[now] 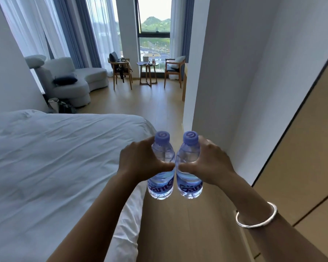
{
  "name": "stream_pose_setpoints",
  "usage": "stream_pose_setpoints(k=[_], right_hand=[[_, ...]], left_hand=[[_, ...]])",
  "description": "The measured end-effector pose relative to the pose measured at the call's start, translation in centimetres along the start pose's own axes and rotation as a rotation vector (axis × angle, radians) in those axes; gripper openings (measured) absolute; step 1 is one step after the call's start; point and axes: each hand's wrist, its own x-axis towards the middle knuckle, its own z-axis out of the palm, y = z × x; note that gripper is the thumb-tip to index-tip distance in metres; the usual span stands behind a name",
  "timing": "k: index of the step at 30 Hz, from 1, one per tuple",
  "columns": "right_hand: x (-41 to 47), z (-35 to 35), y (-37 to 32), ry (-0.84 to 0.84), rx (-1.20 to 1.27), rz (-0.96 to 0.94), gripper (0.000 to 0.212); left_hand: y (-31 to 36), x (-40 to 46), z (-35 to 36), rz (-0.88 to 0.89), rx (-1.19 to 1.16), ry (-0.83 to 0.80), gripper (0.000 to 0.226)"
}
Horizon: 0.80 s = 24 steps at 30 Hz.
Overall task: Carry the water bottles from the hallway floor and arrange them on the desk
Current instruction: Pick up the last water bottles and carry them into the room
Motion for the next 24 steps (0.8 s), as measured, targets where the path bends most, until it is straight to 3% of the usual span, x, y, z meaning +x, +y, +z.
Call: stream_pose_setpoints(k=[12,24], right_hand=[[19.9,4.2,2.1,-0.014,0.011,-0.011,0.057],[44.5,9.7,2.6,0.086,0.054,0.029,0.057]], left_hand=[[-7.4,18.0,7.0,0.028,-0.012,-0.033,0.059],[-17.7,41.7,13.6,0.077,-0.039,-0.121,0.07]])
